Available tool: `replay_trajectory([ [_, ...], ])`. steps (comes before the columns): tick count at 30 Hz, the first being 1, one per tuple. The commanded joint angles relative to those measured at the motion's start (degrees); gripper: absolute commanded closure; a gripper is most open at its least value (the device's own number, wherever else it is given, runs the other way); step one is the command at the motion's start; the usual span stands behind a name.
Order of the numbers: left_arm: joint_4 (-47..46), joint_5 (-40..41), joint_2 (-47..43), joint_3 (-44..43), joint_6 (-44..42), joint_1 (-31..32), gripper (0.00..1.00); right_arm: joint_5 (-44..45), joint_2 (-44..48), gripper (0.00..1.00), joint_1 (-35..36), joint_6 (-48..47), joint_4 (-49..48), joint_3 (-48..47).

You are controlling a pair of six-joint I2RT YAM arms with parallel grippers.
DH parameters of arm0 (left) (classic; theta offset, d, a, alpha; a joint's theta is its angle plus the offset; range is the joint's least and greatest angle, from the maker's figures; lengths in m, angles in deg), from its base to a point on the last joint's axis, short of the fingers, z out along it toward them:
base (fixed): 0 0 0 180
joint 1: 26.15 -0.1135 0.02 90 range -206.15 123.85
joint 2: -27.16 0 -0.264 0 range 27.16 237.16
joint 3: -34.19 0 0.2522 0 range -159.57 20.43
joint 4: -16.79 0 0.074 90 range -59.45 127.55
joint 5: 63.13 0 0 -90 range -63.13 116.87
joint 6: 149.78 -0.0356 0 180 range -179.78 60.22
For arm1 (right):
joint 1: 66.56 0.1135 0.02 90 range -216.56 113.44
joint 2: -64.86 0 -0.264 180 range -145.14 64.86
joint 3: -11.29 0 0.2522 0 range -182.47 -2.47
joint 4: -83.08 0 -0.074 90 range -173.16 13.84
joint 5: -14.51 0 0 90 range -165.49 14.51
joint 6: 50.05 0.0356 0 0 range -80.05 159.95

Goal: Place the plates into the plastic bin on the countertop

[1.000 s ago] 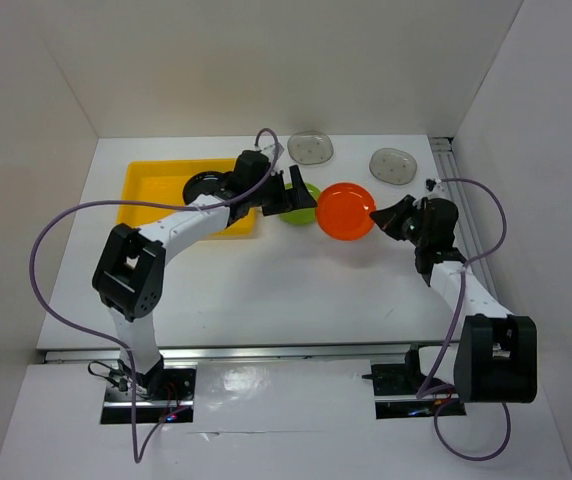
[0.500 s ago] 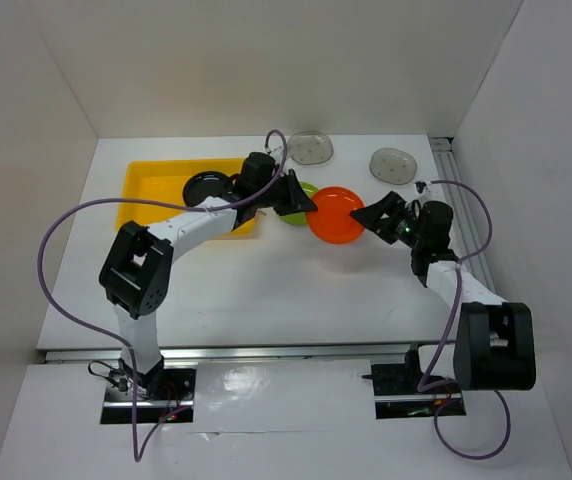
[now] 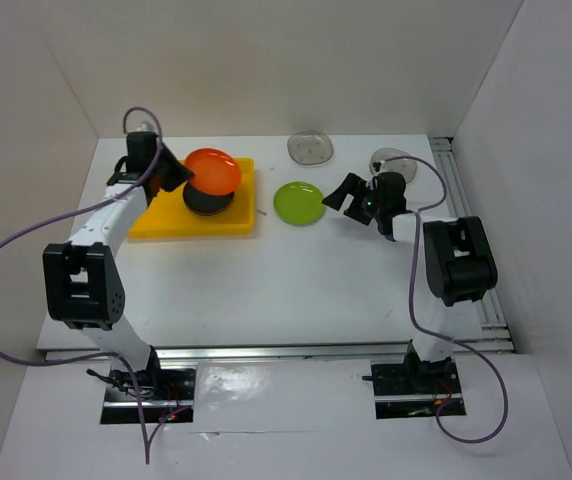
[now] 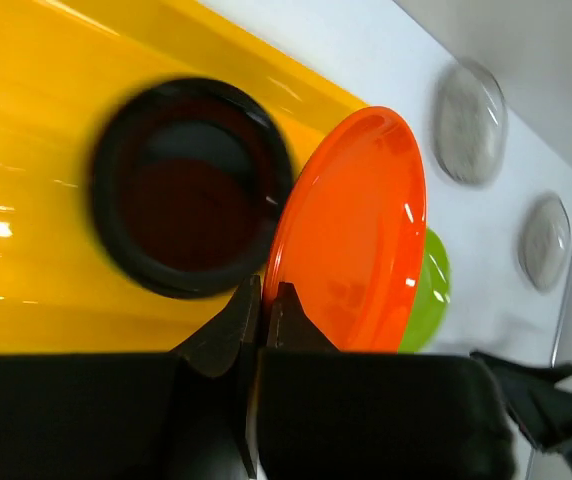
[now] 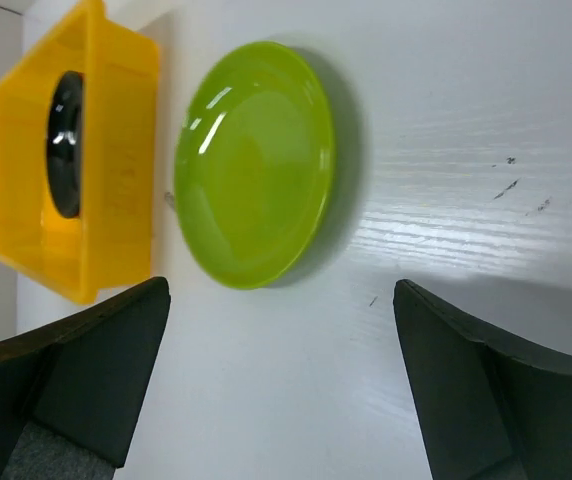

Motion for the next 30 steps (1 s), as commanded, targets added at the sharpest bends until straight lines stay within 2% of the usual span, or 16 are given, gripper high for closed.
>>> replay_trajectory([
  [1,-1.2,-4.6,-0.9,3.7,1.0,-4.7,1.00,1.8,-5.2,0.00,1.3,-2.4,2.2,-6.8],
  [4,-3.7,-8.5,1.5,4.9,1.8,-9.2,1.00,0.9,-10.8,0.02,1.8,-2.4,3.5,-11.4],
  [9,-4.2,-7.0,6.4,4.9,2.5,-10.6,1.00,0.9,-17.0,0.06,2.4,-3.8,6.0,-14.9],
  [10,-4.2,-7.5,7.2,4.9,2.5,-10.6,0.81,0.9,-17.6,0.06,2.4,-3.8,6.0,-14.9],
  [12,-2.9,-7.6,9.1,3.2,2.5,-10.6,0.65,0.3,-19.2,0.07,2.4,-3.8,6.0,-15.5],
  [13,-2.4,-7.0,9.8,3.2,2.5,-10.6,0.53,0.3,-19.8,0.07,2.9,-3.8,6.0,-16.2],
  [14,-2.4,-7.0,10.8,2.7,1.9,-10.0,0.23,0.3,-20.5,0.07,2.9,-3.8,7.0,-17.3],
  [15,-1.8,-6.5,10.8,2.7,1.9,-10.0,0.09,1.0,-21.3,0.09,2.9,-3.8,7.7,-18.0],
  [16,-1.8,-6.5,11.6,2.1,1.9,-10.0,0.02,1.0,-22.6,0.14,2.9,-3.8,7.7,-18.0],
  [19,-0.5,-5.7,11.6,2.1,1.9,-9.4,0.00,1.5,-23.9,0.27,3.4,-2.6,7.7,-18.6],
  [23,3.2,-2.0,9.7,1.5,1.9,-8.2,0.00,1.5,-25.6,0.53,3.4,-2.0,9.0,-19.3],
  [24,4.8,0.2,9.0,0.6,1.9,-7.6,0.00,1.5,-26.1,0.72,2.9,-2.0,9.0,-19.3],
  [25,6.3,1.6,7.5,0.6,1.9,-6.5,0.00,1.5,-26.1,0.78,2.9,-1.4,9.0,-19.3],
  [28,10.1,4.7,2.5,-1.0,1.0,-2.7,0.00,1.5,-26.1,0.87,2.9,-0.8,7.2,-18.0],
  [29,10.1,4.7,1.1,-0.4,-0.1,-1.8,0.00,1.0,-25.5,0.94,2.9,-0.8,6.5,-17.5],
  [30,7.7,2.9,0.2,0.2,-0.8,-1.0,0.00,1.0,-25.0,0.95,2.9,-0.8,5.8,-17.0],
])
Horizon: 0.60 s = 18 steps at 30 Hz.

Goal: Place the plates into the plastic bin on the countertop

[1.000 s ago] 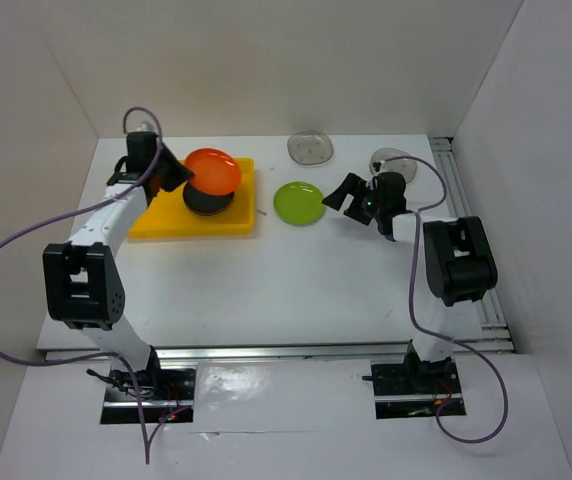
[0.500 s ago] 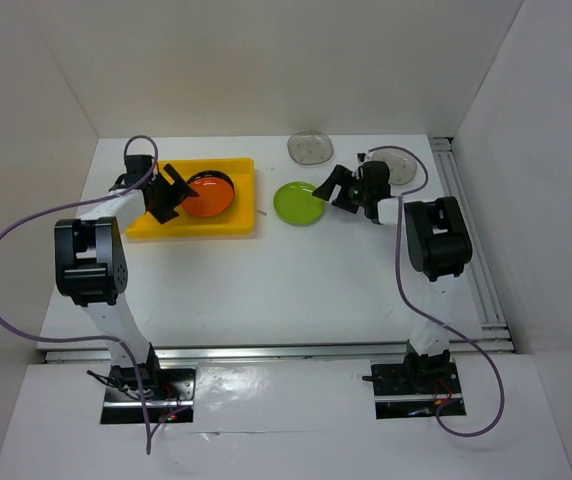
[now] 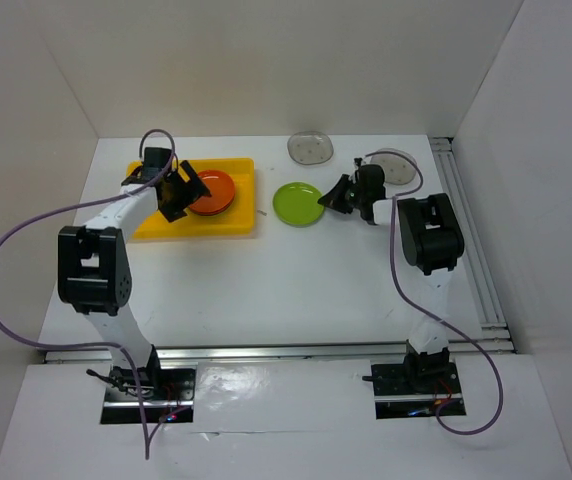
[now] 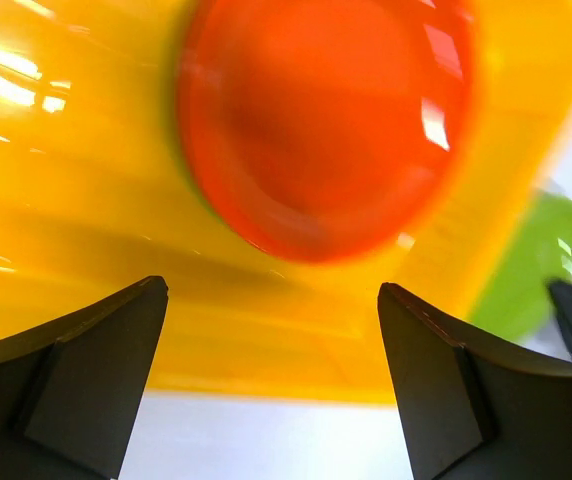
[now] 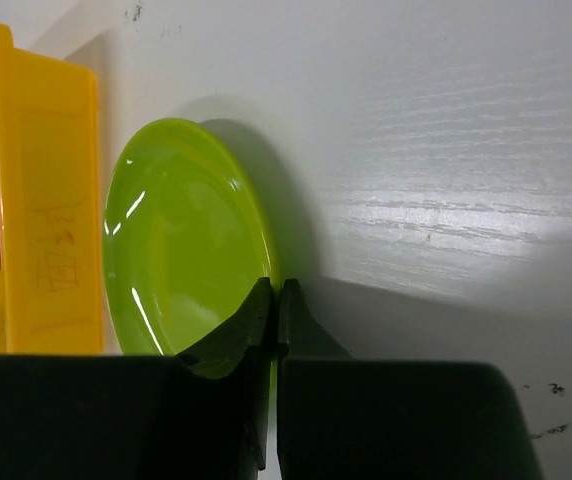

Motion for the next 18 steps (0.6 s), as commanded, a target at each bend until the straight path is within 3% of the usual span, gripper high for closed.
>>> replay_trajectory([
  [1,-0.3,0.4,-7.8,-2.0,-2.0,4.1,0.00,1.4,-1.5,1.00,0.3,-1.0,3.3,3.8],
  [4,-1.9,-3.4,-8.4,-2.0,-2.8,8.2,0.00,1.4,1.2,1.00,0.3,-1.0,2.1,6.4],
  [8,-12.8,-9.8,-13.3,4.3,-2.8,15.3,0.00,2.4,12.8,1.00,-0.2,0.1,-2.6,17.1],
  [9,-13.8,-10.4,-13.3,4.3,-2.8,16.8,0.00,3.2,19.4,1.00,-0.2,0.2,-2.6,19.1],
  [14,-15.9,-9.8,-8.3,1.9,-4.9,24.5,0.00,-0.3,36.6,1.00,-0.2,-0.4,-7.5,32.4],
  [18,-16.5,-9.3,-3.0,0.8,-4.9,27.7,0.00,-1.2,45.5,1.00,-0.2,-0.9,-5.9,34.7],
])
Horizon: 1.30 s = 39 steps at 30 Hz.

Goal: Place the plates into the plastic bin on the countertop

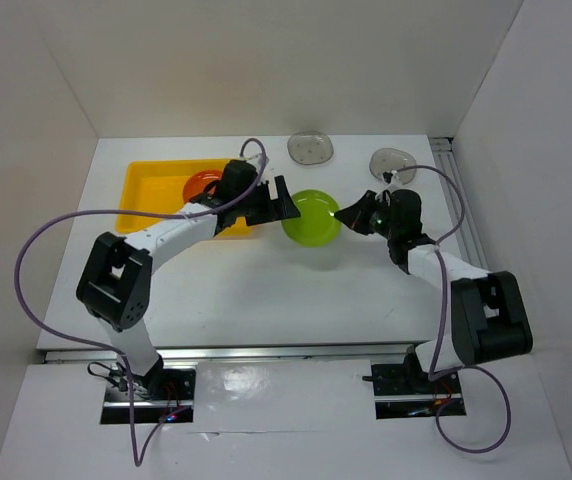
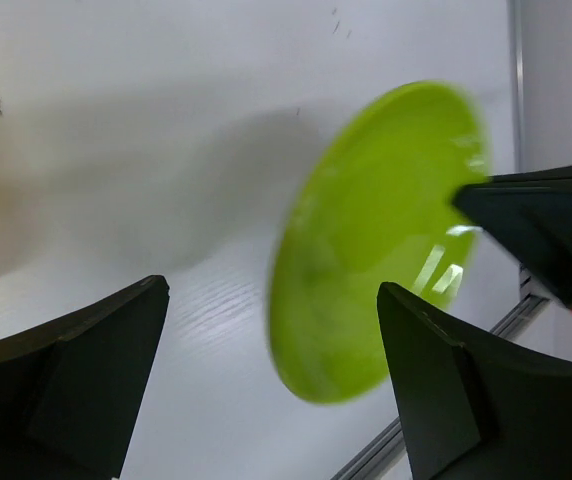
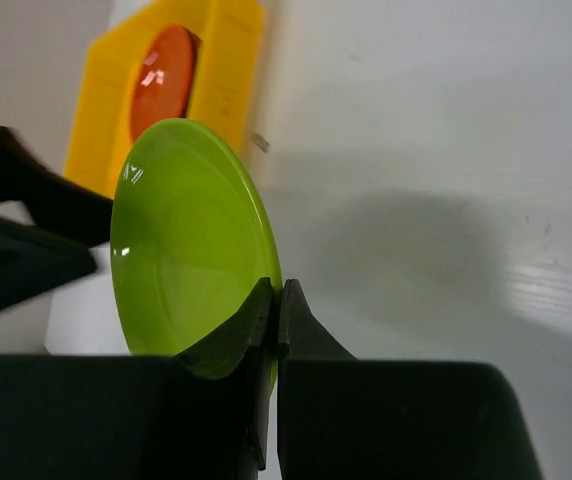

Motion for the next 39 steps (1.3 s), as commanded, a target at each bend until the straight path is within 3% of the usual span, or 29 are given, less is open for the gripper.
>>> replay_trajectory([
  [1,-3.2,-0.2,3.5,-1.8,-1.7,0.7,0.02,-2.1,4.4,1.00,-0.1,-0.9,-2.9,0.9],
  [4,-8.3,-3.4,5.1,1.1,0.2,0.7,0.15,-4.3,5.1,1.00,-0.1,0.2,-3.8,0.9],
  [5,-9.0,-3.4,5.1,1.1,0.9,0.7,0.25,-4.9,5.6,1.00,-0.1,0.2,-4.7,1.7],
  [6,-9.6,-3.9,5.8,1.1,1.5,1.2,0.48,-4.9,5.7,1.00,-0.1,0.9,-4.7,1.7],
  [9,-9.6,-3.9,5.8,1.1,2.1,1.2,0.84,-4.9,5.7,1.00,-0.1,0.9,-4.7,1.7],
  [12,-7.7,-2.5,5.2,0.0,2.1,1.2,1.00,-4.9,5.1,0.97,-0.1,0.9,-4.7,0.0],
  [13,-5.9,-2.0,4.4,-0.9,2.1,0.5,1.00,-4.9,4.6,0.85,-0.1,0.9,-4.7,0.0],
  [15,-3.3,-0.7,3.9,-1.6,2.6,-1.2,1.00,-1.4,4.6,0.22,-0.8,0.9,-3.2,-0.7],
  [16,-1.8,1.3,2.4,-2.1,3.7,-3.9,1.00,0.2,4.6,0.00,-0.8,-0.2,-0.1,-1.5],
  [19,2.2,1.6,0.6,-1.2,5.5,-10.1,1.00,6.4,5.7,0.00,-3.7,-1.0,5.9,-2.2],
  [22,-3.0,-1.4,-1.4,1.7,8.1,-19.8,1.00,13.6,6.3,0.00,-4.5,-1.5,11.8,-2.7],
  [26,-4.0,-5.6,2.1,0.1,8.1,-29.4,1.00,11.8,5.7,0.00,-7.4,-1.5,11.1,0.9],
  [29,-7.1,-10.9,8.0,-1.9,8.1,-32.9,1.00,9.4,6.4,0.00,-8.6,-2.7,8.5,3.5],
  [35,-3.6,-9.6,15.3,-7.6,5.4,-34.7,0.97,9.3,6.3,0.00,-12.5,-2.4,6.0,4.3],
  [36,-3.6,-9.1,15.3,-7.6,5.4,-34.7,0.90,9.3,6.3,0.00,-13.4,-1.2,5.4,4.3],
  [39,-4.2,-7.5,13.9,-5.6,6.0,-35.3,0.29,10.4,4.8,0.00,-16.2,0.0,5.4,3.0],
])
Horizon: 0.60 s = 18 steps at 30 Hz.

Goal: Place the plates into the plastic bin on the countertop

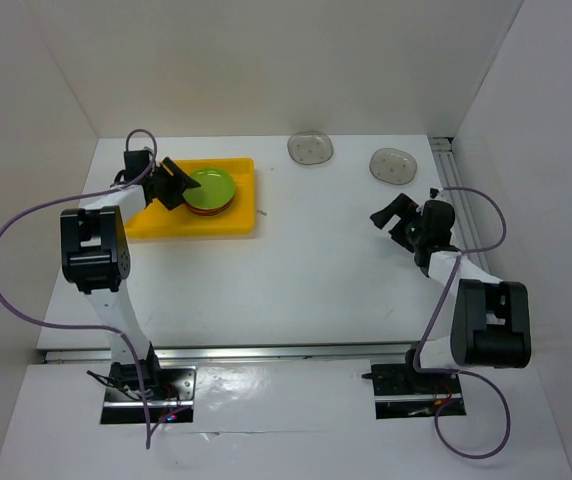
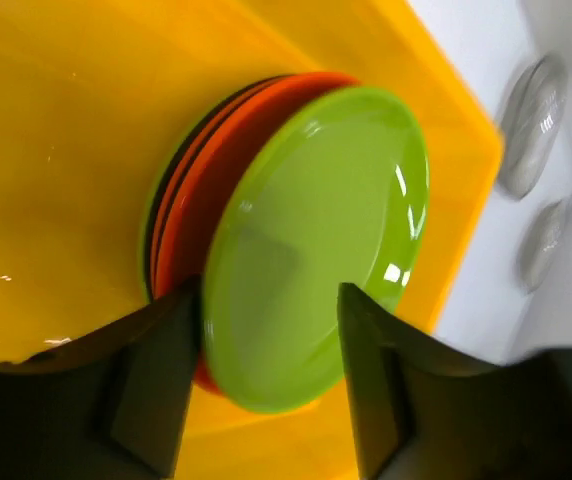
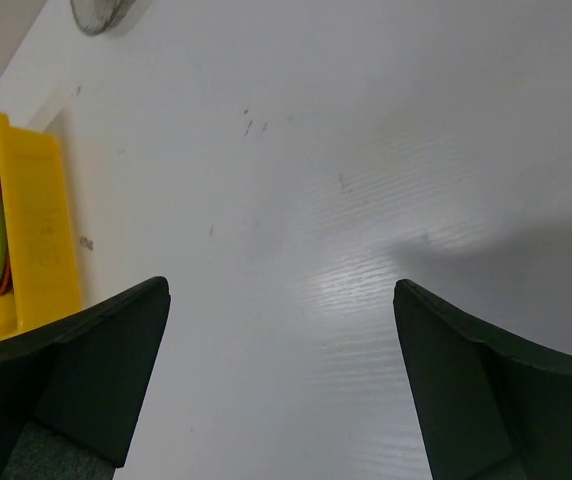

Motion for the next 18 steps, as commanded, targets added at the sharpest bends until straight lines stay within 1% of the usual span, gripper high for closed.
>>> replay_trajectory([
  [1,-1.5,0.2,-3.1,0.0,0.0,-0.4,0.00,1.9,-1.2,0.00,-3.3,1.7,-2.8,-1.9],
  [2,-1.0,0.8,-3.8,0.6,0.0,0.3,0.00,3.3,-1.7,0.00,-4.1,1.7,-2.8,-1.9],
  [4,0.5,4.1,-8.3,1.7,1.6,1.4,0.00,5.5,-3.7,0.00,-7.4,4.5,-3.3,-2.5],
  [5,1.7,6.5,-10.7,2.9,1.6,2.1,0.00,6.8,-4.6,0.00,-8.5,5.6,-4.4,-2.0],
  [6,4.7,12.4,-13.3,3.6,1.6,3.1,0.00,6.8,-5.8,0.00,-9.5,7.0,-7.1,-2.0],
  [7,6.0,15.2,-15.8,4.4,2.1,5.2,0.00,6.3,-7.3,0.00,-10.3,8.2,-9.0,-2.0],
  [8,7.2,17.2,-20.2,5.1,2.1,6.1,0.00,6.3,-10.9,0.00,-10.3,9.0,-10.2,-2.5],
  [9,10.1,18.9,-22.1,6.5,3.0,6.8,0.00,7.3,-13.2,0.00,-10.3,9.0,-11.0,-5.3],
  [10,11.1,19.5,-23.7,7.3,3.0,7.5,0.00,7.3,-15.6,0.00,-10.3,9.0,-11.0,-7.1],
  [11,12.0,20.0,-27.0,8.3,3.0,8.9,0.00,8.2,-20.4,0.01,-10.3,9.0,-11.0,-8.9],
  [12,12.8,20.5,-28.6,10.9,3.6,9.5,0.00,8.2,-22.8,0.01,-10.8,9.0,-11.6,-12.7],
  [13,11.7,19.6,-30.2,12.8,3.1,10.3,0.00,7.0,-25.5,0.03,-10.8,9.0,-11.6,-15.2],
  [14,11.7,19.6,-31.7,14.5,3.1,10.3,0.00,6.2,-31.0,0.06,-10.8,8.5,-9.8,-18.1],
  [15,11.7,18.9,-33.1,15.9,3.1,10.9,0.00,6.2,-33.5,0.09,-10.8,7.9,-8.6,-20.8],
  [16,11.2,18.2,-35.3,18.3,2.2,10.9,0.00,5.6,-35.7,0.14,-10.8,7.9,-7.1,-24.9],
  [18,11.7,18.2,-37.2,20.3,1.6,11.6,0.00,5.6,-41.3,0.16,-10.8,7.9,-5.7,-28.1],
])
